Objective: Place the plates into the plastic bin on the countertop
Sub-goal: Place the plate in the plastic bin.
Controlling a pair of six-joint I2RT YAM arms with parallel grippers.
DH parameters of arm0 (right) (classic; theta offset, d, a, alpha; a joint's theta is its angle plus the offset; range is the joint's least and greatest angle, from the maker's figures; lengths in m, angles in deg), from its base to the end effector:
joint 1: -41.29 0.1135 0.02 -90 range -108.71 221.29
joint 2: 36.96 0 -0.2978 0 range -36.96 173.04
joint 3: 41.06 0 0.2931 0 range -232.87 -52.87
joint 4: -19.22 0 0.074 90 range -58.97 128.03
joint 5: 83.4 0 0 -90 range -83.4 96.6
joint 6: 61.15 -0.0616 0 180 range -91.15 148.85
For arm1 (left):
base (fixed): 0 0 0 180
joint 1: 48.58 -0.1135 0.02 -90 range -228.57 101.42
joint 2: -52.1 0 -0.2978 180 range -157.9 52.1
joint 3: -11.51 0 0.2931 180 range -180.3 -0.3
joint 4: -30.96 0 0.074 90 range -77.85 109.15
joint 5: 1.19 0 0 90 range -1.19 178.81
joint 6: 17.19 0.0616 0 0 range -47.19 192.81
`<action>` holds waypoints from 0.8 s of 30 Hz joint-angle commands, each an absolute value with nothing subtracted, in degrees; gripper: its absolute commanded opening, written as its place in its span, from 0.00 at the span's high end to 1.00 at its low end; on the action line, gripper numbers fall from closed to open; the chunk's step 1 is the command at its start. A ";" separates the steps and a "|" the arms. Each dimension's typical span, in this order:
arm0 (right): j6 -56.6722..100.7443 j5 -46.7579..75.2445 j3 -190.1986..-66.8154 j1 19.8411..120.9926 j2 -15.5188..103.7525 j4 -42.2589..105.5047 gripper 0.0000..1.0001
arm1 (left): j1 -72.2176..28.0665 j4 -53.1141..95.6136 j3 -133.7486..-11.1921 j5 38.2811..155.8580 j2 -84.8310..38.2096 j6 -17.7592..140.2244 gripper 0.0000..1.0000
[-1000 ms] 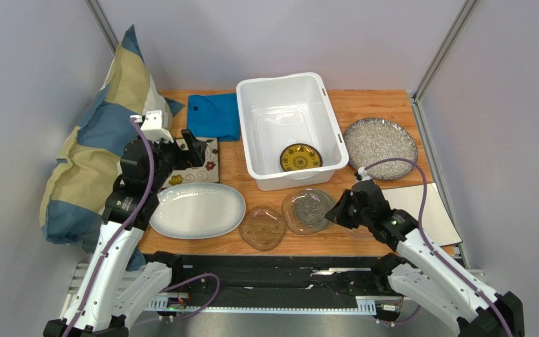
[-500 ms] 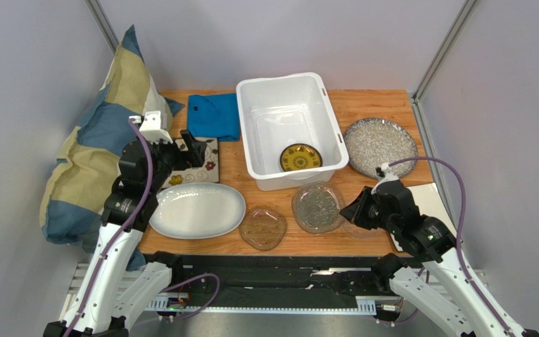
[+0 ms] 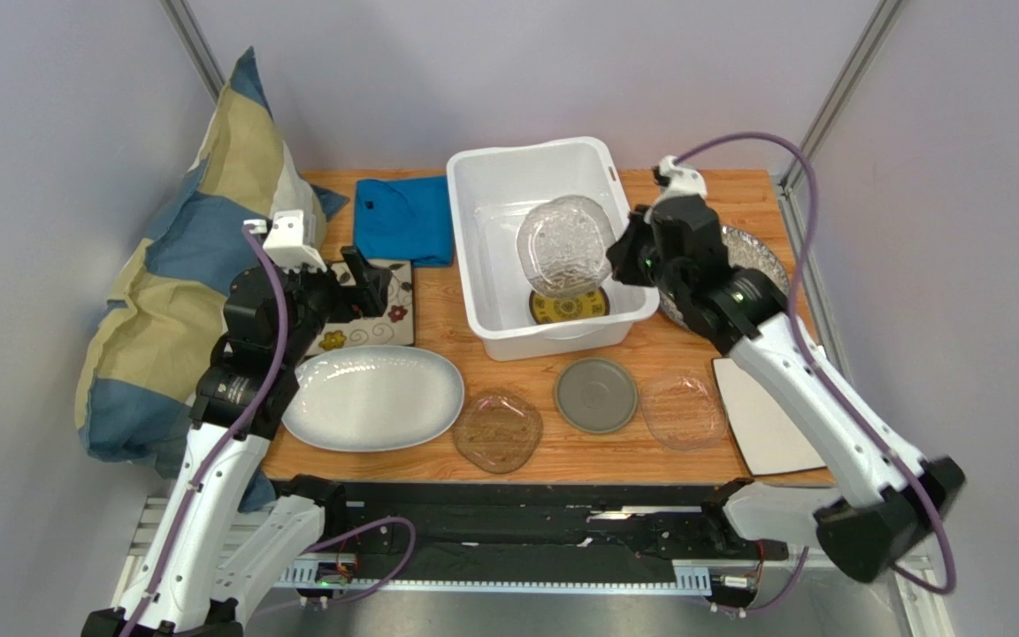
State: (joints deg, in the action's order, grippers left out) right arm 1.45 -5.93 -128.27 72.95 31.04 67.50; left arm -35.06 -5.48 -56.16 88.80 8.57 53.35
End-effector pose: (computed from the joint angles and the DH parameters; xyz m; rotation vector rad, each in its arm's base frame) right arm 0.2645 0.1474 0.4209 0.0571 2.0894 0.4055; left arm 0.1984 -0.0477 0.4096 -0.0936 1.8019 -0.4124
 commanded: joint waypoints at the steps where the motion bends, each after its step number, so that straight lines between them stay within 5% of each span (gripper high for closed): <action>1: 7.05 -6.41 -135.56 69.95 43.41 59.42 1.00 | -34.95 -4.06 -56.46 89.60 9.64 52.69 0.01; 11: 6.70 0.44 -149.20 64.85 65.32 63.18 1.00 | -34.95 -4.14 -56.46 89.07 9.73 52.86 0.01; 24: 10.66 4.05 -140.51 59.83 65.43 68.03 1.00 | -34.95 -3.71 -56.29 90.92 9.12 52.07 0.01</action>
State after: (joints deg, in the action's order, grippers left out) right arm 7.62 2.85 -141.27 59.60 66.78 66.29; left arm -35.06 -5.45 -56.16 89.63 9.22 53.09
